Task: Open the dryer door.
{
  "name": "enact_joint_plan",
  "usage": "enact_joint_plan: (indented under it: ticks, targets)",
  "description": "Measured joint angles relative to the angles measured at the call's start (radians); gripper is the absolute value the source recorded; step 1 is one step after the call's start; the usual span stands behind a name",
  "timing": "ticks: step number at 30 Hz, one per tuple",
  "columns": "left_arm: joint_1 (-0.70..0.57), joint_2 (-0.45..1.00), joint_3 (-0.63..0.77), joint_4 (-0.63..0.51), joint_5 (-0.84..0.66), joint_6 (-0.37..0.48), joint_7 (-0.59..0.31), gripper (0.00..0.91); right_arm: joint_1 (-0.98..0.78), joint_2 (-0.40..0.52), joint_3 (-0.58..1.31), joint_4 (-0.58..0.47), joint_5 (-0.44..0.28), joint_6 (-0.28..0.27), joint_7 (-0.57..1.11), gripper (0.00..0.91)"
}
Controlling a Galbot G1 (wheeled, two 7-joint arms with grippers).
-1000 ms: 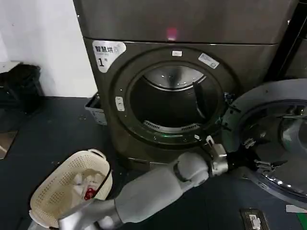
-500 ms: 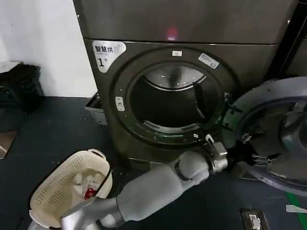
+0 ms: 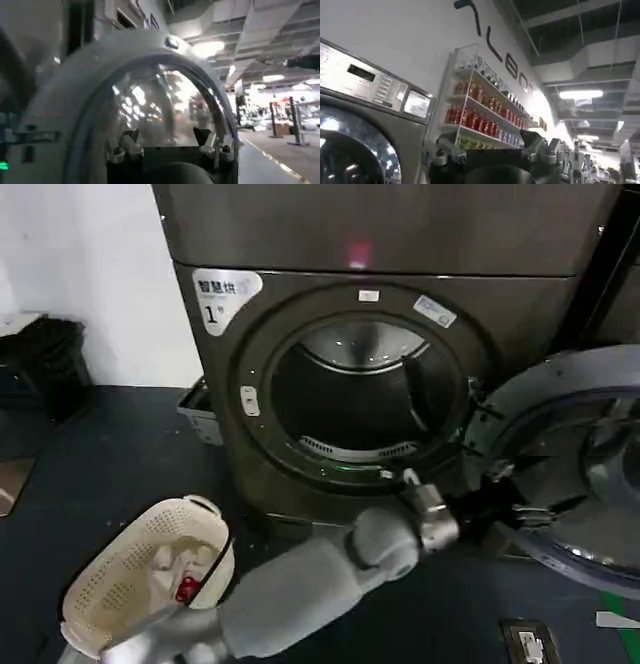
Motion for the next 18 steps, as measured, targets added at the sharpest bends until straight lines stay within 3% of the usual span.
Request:
enact_joint_plan:
  ticks: [12,18]
  targets:
    - [0.134,0.311,-0.096,-0.249,-0.008,0.045,-0.008,0.907,0.007,-0.002,0.045,0.042,-0.036,-0.018,0.005,0.907]
    - [0.191,0.512,-0.160,-0.373,-0.086,0.103,0.001,0.907,0.002,-0.013,0.054,0.054,-0.044,-0.057,0.012,0.907]
